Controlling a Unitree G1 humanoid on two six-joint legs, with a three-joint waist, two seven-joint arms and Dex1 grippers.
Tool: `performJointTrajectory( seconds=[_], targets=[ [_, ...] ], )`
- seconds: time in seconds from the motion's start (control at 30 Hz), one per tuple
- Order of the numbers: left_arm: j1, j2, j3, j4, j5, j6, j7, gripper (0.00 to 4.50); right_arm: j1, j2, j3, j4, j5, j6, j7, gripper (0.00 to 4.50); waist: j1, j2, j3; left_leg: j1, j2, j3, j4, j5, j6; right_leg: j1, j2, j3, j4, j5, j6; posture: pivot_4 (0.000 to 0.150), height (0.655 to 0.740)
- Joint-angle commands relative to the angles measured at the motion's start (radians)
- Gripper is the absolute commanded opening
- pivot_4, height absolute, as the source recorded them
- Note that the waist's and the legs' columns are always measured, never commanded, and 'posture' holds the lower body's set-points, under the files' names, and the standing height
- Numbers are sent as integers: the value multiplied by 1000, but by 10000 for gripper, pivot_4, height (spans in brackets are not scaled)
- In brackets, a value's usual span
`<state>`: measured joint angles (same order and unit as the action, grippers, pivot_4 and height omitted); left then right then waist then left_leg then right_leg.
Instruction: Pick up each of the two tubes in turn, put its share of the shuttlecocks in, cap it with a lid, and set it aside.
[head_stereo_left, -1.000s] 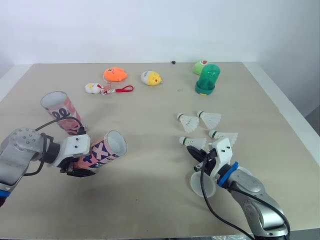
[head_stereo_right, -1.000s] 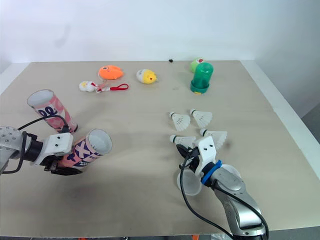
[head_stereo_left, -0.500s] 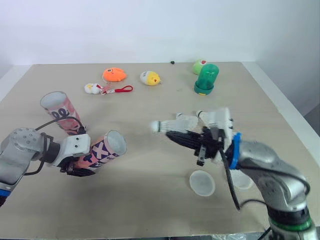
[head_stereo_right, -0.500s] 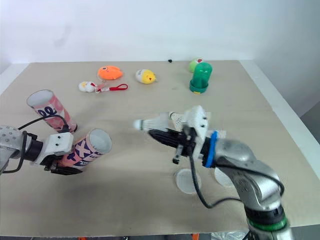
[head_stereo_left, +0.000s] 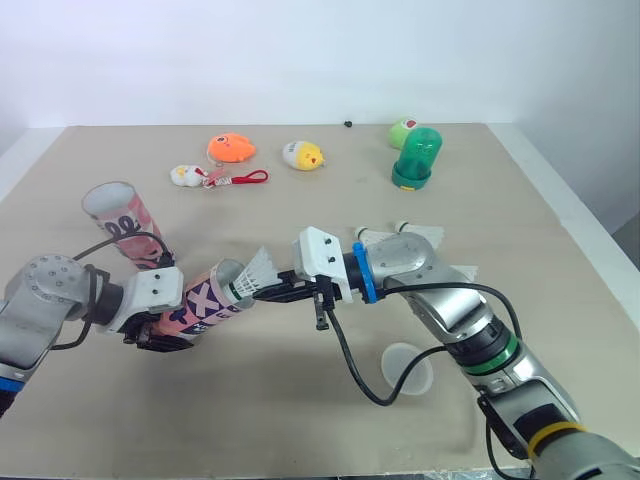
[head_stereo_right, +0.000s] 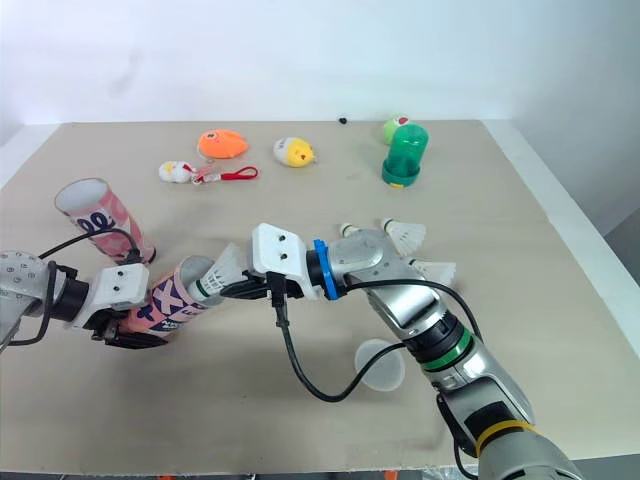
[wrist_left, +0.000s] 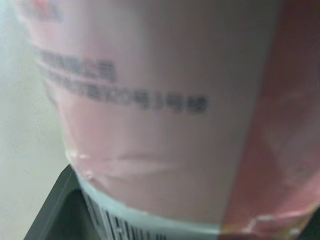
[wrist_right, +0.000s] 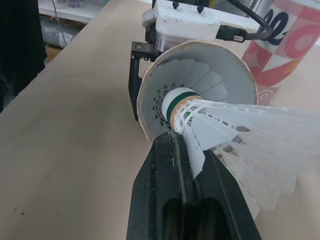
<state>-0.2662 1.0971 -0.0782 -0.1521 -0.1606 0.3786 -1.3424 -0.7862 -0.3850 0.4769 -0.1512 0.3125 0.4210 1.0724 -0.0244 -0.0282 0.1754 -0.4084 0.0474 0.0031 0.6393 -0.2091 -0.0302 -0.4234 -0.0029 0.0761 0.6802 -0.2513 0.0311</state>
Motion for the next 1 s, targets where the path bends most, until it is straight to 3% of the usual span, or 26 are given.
performJointTrajectory(
  seconds=[0.03,0.13,0.2,0.27,0.47,0.73,1.0],
  targets=[
    [19,4,2,-26,-4,15,13,30674,-45,27,-38,-37,52,49,23,14690,1,0,0,0,0,0,0,0,0,0,0,0,0,0,-1,1500,7400],
    [20,1,4,-28,-3,21,20,30674,-73,26,-88,-34,92,82,42,27005,1,0,0,0,1,-1,0,0,0,0,1,-1,0,0,-1,1500,7400],
    [20,-1,4,-28,-3,22,24,30674,-101,7,-129,-28,135,124,71,27005,1,0,0,0,0,-1,0,0,0,0,0,-1,0,0,-1,1500,7400],
    [20,-2,4,-26,-3,21,28,30674,-133,-17,-141,5,126,121,97,23557,1,0,0,0,0,-1,0,0,0,0,0,-1,0,0,-1,1500,7400],
    [11,-13,-6,-14,1,16,34,30674,-211,8,-15,162,-38,-26,146,1497,0,0,0,1,1,-1,0,0,0,0,1,-1,1,0,-2,1500,7400],
    [-27,-34,-28,-7,9,19,31,30674,-321,231,115,445,-225,-234,139,1497,1,2,1,0,1,-1,0,0,0,-1,2,-1,1,0,-3,1500,7400],
    [-23,-36,-28,-20,5,32,37,30674,-345,342,129,507,-286,-289,154,1497,1,2,1,0,1,-1,0,0,0,-1,1,-2,1,0,-3,1500,7400]
  ],
)
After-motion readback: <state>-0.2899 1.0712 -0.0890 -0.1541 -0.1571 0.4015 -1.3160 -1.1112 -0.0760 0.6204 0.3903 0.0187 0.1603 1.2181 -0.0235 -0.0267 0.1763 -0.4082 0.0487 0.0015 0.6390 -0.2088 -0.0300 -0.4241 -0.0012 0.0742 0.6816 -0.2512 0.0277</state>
